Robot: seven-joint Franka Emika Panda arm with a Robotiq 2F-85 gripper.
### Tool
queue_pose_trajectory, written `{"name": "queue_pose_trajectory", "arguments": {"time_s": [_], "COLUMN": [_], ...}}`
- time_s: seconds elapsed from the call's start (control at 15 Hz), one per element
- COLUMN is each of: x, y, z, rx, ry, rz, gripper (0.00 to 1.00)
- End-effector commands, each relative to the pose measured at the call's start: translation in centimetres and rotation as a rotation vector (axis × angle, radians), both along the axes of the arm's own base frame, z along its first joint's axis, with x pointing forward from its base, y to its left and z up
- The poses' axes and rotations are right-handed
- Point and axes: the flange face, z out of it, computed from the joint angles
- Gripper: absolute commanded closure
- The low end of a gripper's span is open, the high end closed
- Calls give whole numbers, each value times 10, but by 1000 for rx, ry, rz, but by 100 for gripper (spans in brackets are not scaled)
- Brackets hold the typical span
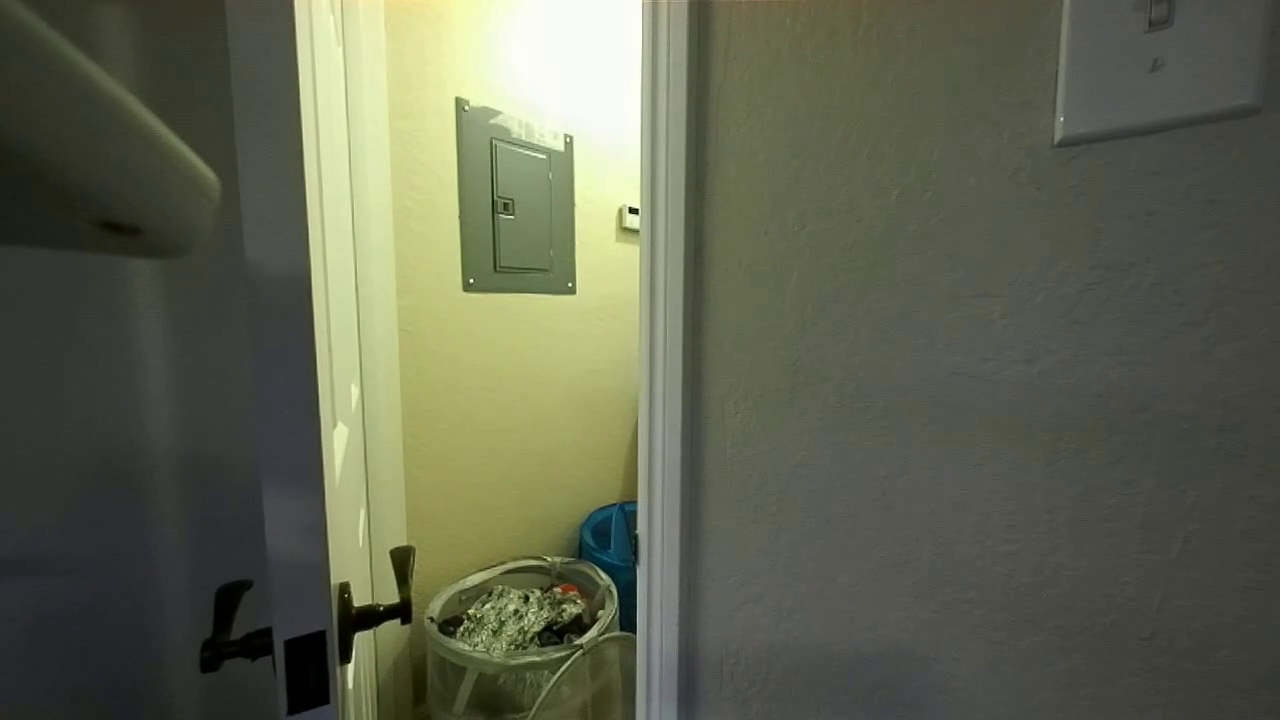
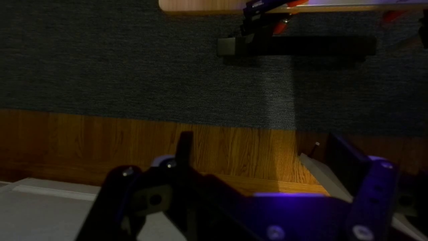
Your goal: Close the door
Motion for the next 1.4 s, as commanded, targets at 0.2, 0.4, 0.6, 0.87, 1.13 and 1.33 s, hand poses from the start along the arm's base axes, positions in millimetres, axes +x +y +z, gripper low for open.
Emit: {"name": "queue_pose_trajectory", "arguments": {"time_s": [0.2,0.4,0.6,0.87,1.13,1.33], "x": [10,22,36,56,71,77], "y": [28,71,116,165,202,230], "z": [-8,-14,-18,-12,3,15], "rx": [-5,17,66,123,178,208], "ry": [-8,-40,-80,-209,-382,-485], "rz": [15,40,4,-35,-49,-30], "gripper": [0,0,0,0,0,0]}}
